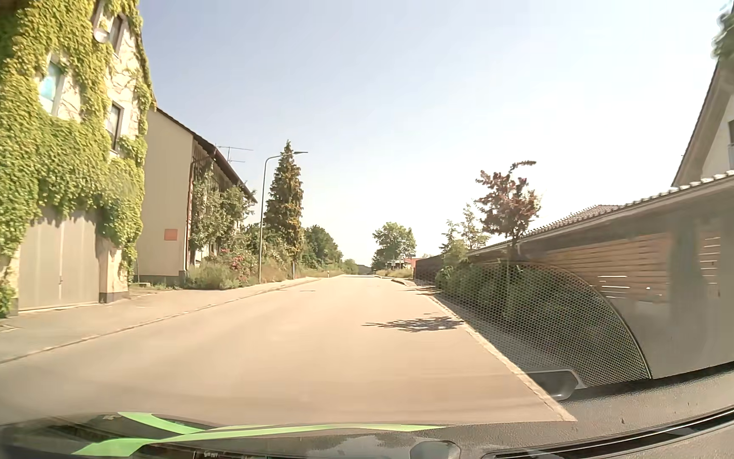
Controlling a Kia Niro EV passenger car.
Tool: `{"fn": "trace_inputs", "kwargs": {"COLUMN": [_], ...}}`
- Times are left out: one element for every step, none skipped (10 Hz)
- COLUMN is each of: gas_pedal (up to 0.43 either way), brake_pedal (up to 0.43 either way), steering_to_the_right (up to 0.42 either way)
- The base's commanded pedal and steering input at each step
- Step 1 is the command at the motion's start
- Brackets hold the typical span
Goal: Follow the waypoints while adhering to traffic rules and regulations
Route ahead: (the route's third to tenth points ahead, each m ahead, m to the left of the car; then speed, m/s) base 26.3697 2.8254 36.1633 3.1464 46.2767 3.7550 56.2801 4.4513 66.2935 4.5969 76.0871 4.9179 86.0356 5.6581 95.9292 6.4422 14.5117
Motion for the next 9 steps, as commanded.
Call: {"fn": "trace_inputs", "kwargs": {"gas_pedal": [0.209,0.228,0.24,0.26,0.26,0.26,0.26,0.24,0.228], "brake_pedal": [0.0,0.0,0.0,0.0,0.0,0.0,0.0,0.0,0.0], "steering_to_the_right": [-0.011,-0.012,-0.012,-0.012,-0.012,-0.012,-0.01,-0.008,-0.008]}}
